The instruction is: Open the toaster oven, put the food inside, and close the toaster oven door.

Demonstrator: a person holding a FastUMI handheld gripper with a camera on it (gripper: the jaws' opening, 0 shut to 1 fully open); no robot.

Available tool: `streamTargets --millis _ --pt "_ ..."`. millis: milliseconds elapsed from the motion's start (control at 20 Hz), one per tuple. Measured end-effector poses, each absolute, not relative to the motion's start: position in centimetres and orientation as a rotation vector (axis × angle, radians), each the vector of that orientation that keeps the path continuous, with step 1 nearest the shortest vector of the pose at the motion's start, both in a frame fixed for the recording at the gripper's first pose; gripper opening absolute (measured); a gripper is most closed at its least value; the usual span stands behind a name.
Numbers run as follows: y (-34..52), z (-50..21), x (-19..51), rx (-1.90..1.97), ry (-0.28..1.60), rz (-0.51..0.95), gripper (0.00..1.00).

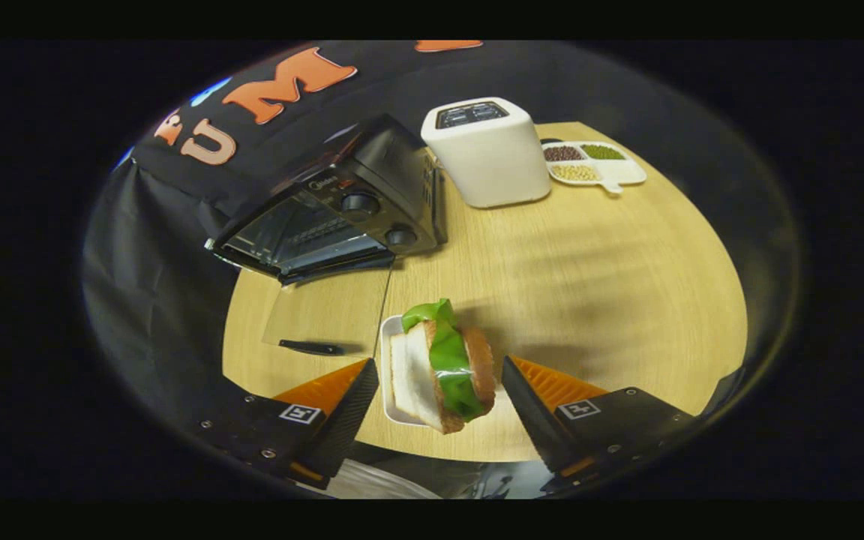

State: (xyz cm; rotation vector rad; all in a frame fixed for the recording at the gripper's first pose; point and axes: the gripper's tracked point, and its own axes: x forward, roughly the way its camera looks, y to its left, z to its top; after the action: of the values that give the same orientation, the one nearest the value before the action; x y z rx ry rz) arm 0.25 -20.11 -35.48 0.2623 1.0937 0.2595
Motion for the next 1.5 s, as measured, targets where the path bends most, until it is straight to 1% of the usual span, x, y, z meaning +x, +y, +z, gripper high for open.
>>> streamTargets --millis 100,200,250,300,350,400,450,500,650,850,1150,1300,1500 --pt "-19.9 -36.0 0.2 0.265 1.122 0.276 0.96" --pt "-20.4 -36.3 0.2 0.263 1.142 0.269 0.83" --pt "-20.8 -36.3 0.2 0.26 1.148 0.262 0.72" --pt "-20.9 -36.2 0.1 0.27 1.154 0.262 0.65" --pt "-20.8 -36.0 0.0 0.282 1.161 0.265 0.52" --pt "-20.7 -35.9 -0.1 0.288 1.161 0.269 0.49" --pt "-20.4 -35.9 -0.1 0.298 1.161 0.277 0.43" --pt "-20.1 -35.5 -0.2 0.308 1.159 0.285 0.4" --pt "-20.1 -34.3 -0.4 0.286 1.138 0.29 0.36" --pt "-19.3 -30.3 0.1 0.312 1.044 0.32 0.3" --pt "-17.6 -25.1 1.2 0.478 0.887 0.332 0.31" --pt "-17.2 -24.5 1.6 0.566 0.827 0.296 0.3" --pt "-13.6 -24.4 2.2 0.746 0.74 0.26 0.3"
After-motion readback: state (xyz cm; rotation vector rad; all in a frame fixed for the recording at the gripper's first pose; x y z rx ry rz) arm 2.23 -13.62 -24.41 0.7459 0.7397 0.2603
